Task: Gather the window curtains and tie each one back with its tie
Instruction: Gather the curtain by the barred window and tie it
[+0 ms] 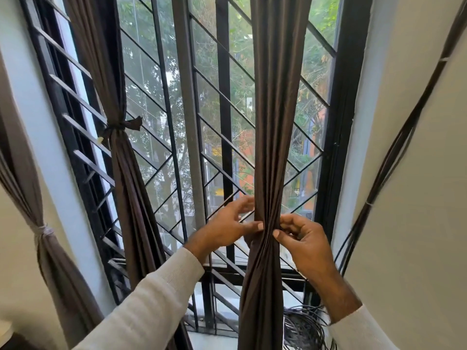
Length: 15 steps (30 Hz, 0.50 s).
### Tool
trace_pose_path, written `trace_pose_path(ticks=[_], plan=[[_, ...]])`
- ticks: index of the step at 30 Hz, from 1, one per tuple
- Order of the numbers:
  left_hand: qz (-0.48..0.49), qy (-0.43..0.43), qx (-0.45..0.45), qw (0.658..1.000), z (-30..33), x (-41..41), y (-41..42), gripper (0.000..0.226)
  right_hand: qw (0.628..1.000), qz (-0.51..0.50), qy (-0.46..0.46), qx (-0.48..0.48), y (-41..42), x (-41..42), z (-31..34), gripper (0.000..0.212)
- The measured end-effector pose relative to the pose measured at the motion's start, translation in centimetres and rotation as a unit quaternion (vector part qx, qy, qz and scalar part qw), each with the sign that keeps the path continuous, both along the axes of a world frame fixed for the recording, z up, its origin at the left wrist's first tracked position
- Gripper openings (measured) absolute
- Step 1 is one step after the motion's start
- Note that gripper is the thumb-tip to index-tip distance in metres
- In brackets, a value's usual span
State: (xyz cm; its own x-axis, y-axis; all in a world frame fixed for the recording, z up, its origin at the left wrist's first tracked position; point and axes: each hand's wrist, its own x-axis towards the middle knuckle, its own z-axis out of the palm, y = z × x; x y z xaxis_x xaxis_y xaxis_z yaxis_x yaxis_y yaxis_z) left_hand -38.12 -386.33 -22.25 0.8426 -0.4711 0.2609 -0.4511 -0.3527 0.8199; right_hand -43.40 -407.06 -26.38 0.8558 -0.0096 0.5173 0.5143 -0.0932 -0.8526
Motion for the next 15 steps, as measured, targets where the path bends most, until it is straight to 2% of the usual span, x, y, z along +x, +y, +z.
trace_pose_path(ticks=[2, 5, 9, 12, 13, 15], plan=[[-0.069, 0.044, -0.022, 0.996, 0.3, -0.2, 0.0, 0.028, 1.000, -0.001, -0.005, -0.003, -0.1, -0.1, 0.2, 0.028], [-0.045, 0.023, -0.024, 0.998, 0.4, 0.3, -0.3, 0.014, 0.999, -0.029, -0.016, -0.023, -0.2, -0.6, 0.7, 0.028], [0.064, -0.035, 0.002, 0.997, -0.5, 1.3, -1.1, 0.026, 0.989, -0.103, -0.061, -0.086, -0.3, -1.2, 1.2, 0.035], [0.091, -0.046, 0.055, 0.993, -0.4, 1.5, -1.5, 0.049, 0.991, -0.106, -0.054, -0.067, -0.5, -1.0, 1.0, 0.036], [0.100, -0.045, 0.059, 0.992, 0.0, 1.3, -1.5, 0.049, 0.991, -0.105, -0.052, -0.061, -0.7, -0.9, 0.8, 0.032], [0.143, -0.035, 0.015, 0.989, 0.2, 1.1, -1.6, 0.047, 0.993, -0.091, -0.039, -0.063, -1.3, -0.7, 0.3, 0.026]])
